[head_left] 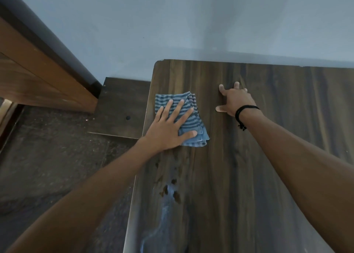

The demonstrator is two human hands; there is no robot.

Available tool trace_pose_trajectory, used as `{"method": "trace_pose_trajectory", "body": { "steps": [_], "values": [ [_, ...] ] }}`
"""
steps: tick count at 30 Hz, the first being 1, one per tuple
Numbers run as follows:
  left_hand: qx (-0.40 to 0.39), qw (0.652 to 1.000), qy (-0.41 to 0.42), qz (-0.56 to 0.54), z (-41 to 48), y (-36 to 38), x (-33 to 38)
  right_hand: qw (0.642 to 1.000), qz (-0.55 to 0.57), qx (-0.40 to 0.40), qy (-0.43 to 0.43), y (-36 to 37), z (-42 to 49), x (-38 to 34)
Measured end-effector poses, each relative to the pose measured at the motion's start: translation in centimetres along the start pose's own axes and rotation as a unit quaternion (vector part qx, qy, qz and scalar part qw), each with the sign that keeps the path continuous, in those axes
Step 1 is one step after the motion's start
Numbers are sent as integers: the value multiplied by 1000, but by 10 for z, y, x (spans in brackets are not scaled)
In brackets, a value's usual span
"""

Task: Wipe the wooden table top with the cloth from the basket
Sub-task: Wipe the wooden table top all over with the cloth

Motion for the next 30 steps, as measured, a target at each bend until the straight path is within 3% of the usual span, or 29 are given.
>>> {"method": "trace_pose_trajectory", "body": {
  "steps": [8,15,23,27,30],
  "values": [
    [29,987,-139,-70,68,-25,-6,1000,14,-9,-3,4,-7,7],
    [45,998,-30,-28,-40,22,34,1000,24,-5,-4,8,-12,8],
    [-9,988,-131,-84,79,-35,-6,1000,2,-1,-2,4,-14,5],
    [18,999,-26,-42,40,-14,18,1000,17,-1,-6,4,-13,4],
    [20,999,13,-41,49,-19,-1,1000,21,4,0,5,-11,8]
  ]
}}
Point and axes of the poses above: each hand's wrist, its own z-axis towards the middle knuckle, its own y-axis out of the palm, x = y × z, the point moved 3 cm from there along z, towards the middle knuckle, and after that the axes turned 8 degrees about z, right-handed, at the moved point
